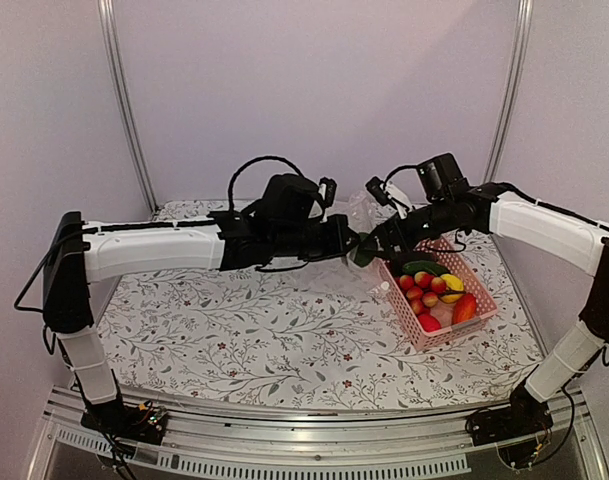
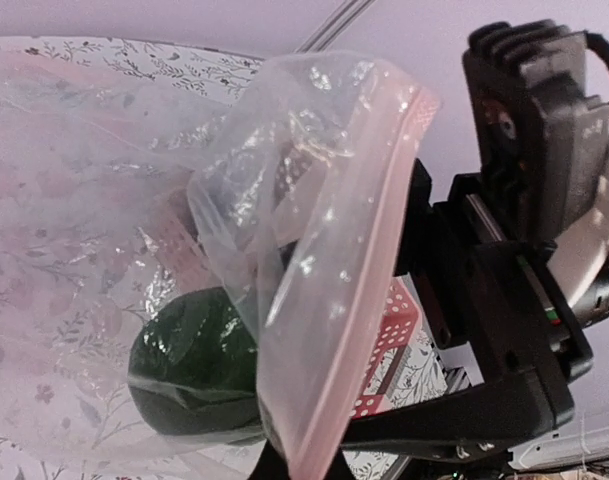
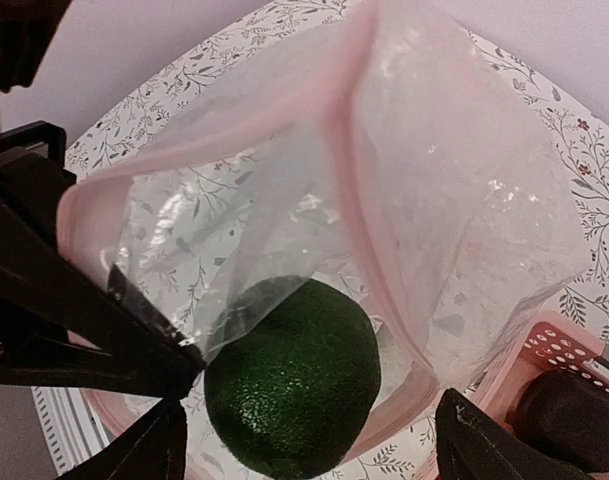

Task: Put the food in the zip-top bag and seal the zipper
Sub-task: Place the fake fruit in the zipper food storage bag, then pass from the left arm to the right

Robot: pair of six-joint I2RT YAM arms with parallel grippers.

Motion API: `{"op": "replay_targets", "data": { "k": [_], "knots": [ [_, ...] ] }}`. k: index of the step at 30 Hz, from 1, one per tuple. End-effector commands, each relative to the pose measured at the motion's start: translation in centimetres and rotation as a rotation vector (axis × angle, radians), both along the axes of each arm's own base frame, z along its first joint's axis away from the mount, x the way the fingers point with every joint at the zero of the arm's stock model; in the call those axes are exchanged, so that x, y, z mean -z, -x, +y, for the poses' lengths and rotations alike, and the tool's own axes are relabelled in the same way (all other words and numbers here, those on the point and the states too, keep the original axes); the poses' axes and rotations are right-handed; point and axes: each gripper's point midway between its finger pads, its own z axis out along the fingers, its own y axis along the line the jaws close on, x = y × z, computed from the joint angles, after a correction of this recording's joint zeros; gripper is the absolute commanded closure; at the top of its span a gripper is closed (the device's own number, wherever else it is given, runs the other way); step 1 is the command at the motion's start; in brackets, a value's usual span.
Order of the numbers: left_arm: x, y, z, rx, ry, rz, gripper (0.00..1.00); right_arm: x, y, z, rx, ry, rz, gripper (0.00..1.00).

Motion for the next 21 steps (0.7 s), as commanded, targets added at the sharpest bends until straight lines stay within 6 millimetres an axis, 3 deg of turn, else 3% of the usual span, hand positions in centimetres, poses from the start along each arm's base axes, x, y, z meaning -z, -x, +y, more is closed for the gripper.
{"op": "replay_targets", "data": {
  "k": [1,6,14,21],
  "knots": [
    [0.4,-0.3,2.2,-0.062,-0.048,0.006,1.00,-3.8,1.9,-0.1,-0.047,-0.005,-0.068,0.19],
    [0.5,-0.3,2.7,-0.054,-0.065,-0.009,1.00,-5.0,1.0,-1.5,0.036,0.023,-0.151,0.29],
    [-0.2,0.2,2.9,-0.036,-0.074,-0.025,1.00,-2.2,-1.9,1.1,0.033,0.011,-0.074,0.44],
    [-0.5,0.3,3.2,-0.032,-0.083,-0.036,1.00,-0.9,-2.4,2.5,-0.002,-0.012,-0.030,0.62]
  ]
}}
